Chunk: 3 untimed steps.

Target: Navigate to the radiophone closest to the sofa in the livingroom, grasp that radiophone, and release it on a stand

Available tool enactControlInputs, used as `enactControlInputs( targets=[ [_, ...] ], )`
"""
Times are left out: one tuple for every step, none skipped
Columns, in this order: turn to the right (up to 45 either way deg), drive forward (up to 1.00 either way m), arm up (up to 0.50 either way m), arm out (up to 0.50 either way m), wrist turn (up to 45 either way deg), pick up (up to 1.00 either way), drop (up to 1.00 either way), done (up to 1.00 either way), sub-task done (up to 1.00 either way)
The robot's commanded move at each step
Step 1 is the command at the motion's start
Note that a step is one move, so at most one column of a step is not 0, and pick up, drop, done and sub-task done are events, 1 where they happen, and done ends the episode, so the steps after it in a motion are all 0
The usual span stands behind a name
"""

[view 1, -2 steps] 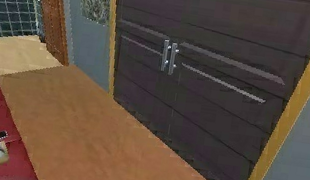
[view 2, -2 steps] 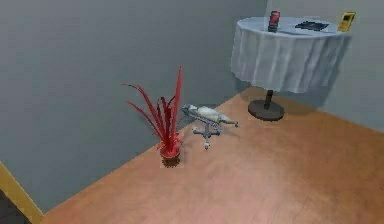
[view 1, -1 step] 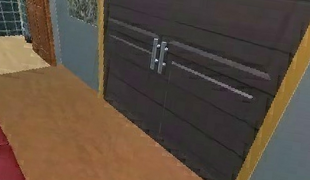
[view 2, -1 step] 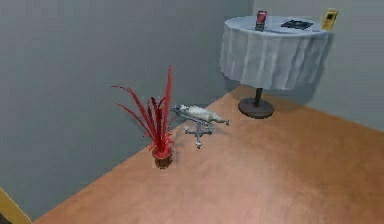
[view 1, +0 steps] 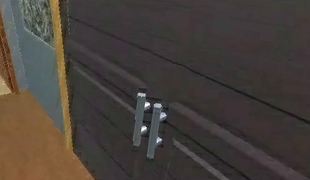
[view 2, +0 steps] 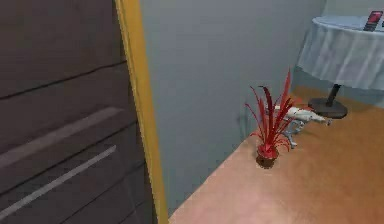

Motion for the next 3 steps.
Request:
enactControlInputs(
  targets=[
    [-45.0,0.00,0.00,0.00,0.0,0.00,0.00,0.00,0.00],
    [-6.0,0.00,0.00,0.00,0.0,0.00,0.00,0.00,0.00],
    [0.0,0.40,0.00,0.00,0.0,0.00,0.00,0.00,0.00]
  ],
)
